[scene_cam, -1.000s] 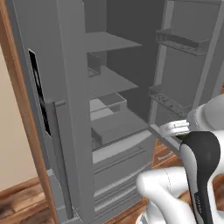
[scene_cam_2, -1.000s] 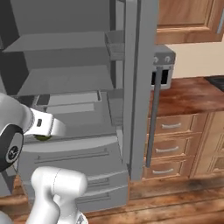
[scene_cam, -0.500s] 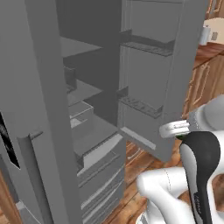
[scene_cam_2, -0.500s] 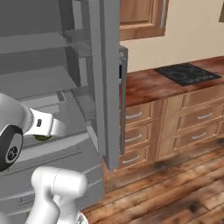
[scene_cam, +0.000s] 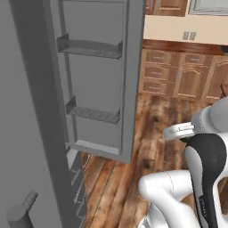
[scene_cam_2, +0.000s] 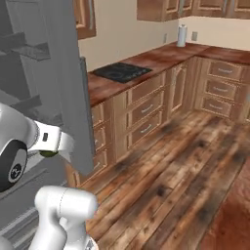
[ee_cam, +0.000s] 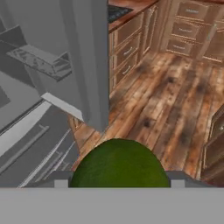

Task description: Grab the limes from the fridge, place them in the blender, close the lid, and turn on the blender to create a marinade.

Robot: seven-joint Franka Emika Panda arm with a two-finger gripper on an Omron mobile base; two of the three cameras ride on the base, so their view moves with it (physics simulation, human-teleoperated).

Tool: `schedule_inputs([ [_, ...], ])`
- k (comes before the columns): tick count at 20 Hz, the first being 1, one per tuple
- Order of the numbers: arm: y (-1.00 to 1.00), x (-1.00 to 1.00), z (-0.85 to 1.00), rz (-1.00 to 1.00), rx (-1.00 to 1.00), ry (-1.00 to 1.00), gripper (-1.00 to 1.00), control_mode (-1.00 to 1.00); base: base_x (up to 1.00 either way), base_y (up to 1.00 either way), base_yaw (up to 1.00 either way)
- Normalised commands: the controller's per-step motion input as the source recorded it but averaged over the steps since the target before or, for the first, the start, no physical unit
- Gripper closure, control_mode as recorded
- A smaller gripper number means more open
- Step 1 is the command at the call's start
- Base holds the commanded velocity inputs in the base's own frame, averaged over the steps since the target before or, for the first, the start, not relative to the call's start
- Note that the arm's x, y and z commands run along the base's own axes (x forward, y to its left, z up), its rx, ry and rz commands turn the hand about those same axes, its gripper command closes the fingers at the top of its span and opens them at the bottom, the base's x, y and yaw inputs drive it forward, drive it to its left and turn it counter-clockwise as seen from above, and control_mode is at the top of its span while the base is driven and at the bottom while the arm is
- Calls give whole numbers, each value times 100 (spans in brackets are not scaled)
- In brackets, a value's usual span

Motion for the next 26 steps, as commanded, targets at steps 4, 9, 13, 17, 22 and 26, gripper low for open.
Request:
schedule_inputs([
  [4, 0, 0, 0, 0, 0, 0, 100, 100, -10, -24, -78],
  [9, 0, 0, 0, 0, 0, 0, 100, 100, 40, -54, -59],
  [13, 0, 0, 0, 0, 0, 0, 100, 100, 100, -16, -37],
  [17, 0, 0, 0, 0, 0, 0, 100, 100, 100, 11, -24],
  [22, 0, 0, 0, 0, 0, 0, 100, 100, 100, 0, -21],
  [26, 0, 0, 0, 0, 0, 0, 100, 100, 100, 1, -28],
])
